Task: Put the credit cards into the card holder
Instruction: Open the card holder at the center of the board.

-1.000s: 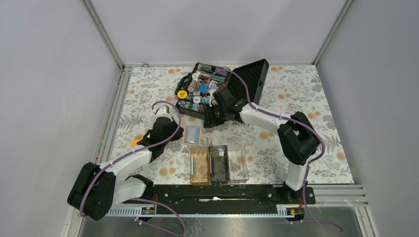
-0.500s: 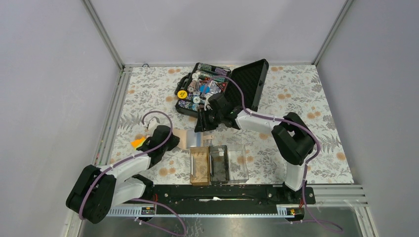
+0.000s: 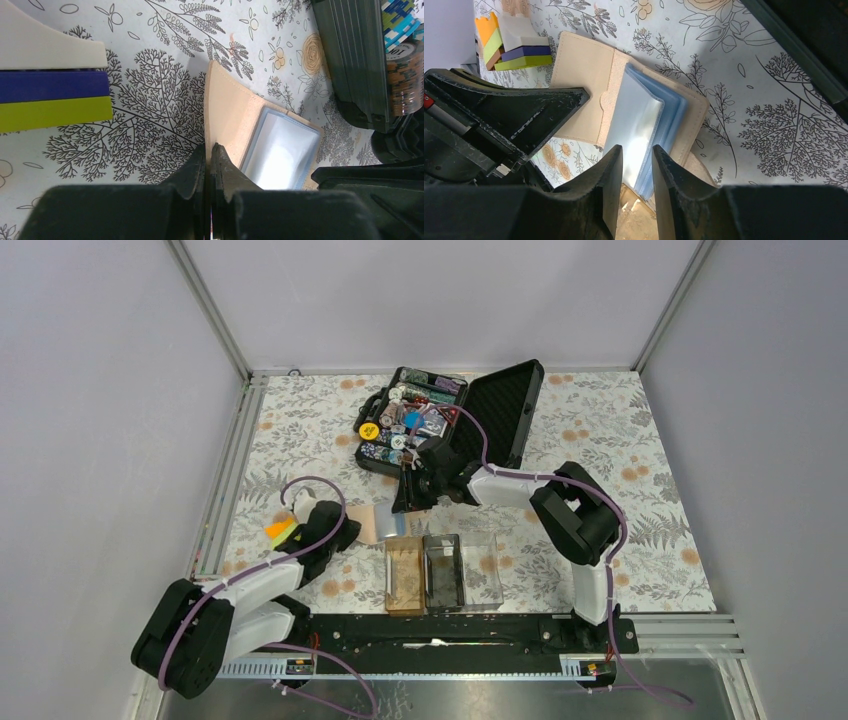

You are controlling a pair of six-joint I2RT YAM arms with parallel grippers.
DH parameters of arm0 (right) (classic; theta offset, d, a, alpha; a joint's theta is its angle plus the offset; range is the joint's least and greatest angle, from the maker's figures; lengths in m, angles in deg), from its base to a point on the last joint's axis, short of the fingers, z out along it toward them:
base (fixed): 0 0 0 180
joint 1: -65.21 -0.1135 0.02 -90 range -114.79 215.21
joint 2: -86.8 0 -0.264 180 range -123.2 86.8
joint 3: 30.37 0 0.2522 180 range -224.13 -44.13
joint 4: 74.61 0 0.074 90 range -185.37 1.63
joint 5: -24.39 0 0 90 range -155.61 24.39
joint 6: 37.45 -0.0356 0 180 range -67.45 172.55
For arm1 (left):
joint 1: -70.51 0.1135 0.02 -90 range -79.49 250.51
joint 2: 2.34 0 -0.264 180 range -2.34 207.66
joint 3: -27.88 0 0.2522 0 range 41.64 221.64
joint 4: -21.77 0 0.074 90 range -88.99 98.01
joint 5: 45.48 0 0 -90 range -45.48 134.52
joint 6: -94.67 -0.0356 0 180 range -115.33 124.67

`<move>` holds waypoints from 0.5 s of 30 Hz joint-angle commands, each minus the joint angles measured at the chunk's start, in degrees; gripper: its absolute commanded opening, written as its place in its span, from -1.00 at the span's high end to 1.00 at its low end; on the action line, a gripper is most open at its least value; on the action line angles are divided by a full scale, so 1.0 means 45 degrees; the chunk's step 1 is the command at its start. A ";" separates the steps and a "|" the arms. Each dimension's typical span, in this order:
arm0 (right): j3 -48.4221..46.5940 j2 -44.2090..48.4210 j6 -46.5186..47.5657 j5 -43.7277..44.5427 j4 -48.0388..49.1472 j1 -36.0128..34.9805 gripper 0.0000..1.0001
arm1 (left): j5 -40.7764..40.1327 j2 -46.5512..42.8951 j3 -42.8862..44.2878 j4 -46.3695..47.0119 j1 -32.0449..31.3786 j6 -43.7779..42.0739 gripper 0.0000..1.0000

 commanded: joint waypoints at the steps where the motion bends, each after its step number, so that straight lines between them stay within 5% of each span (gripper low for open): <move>1: -0.0073 -0.0106 -0.0240 0.0056 0.0536 -0.0129 0.31 | -0.0656 -0.0269 -0.0264 -0.0002 -0.0018 0.0327 1.00; 15: -0.0032 -0.0643 -0.0200 0.0397 0.0524 -0.0188 0.30 | -0.0506 -0.0037 -0.0333 0.0319 -0.0018 0.0509 1.00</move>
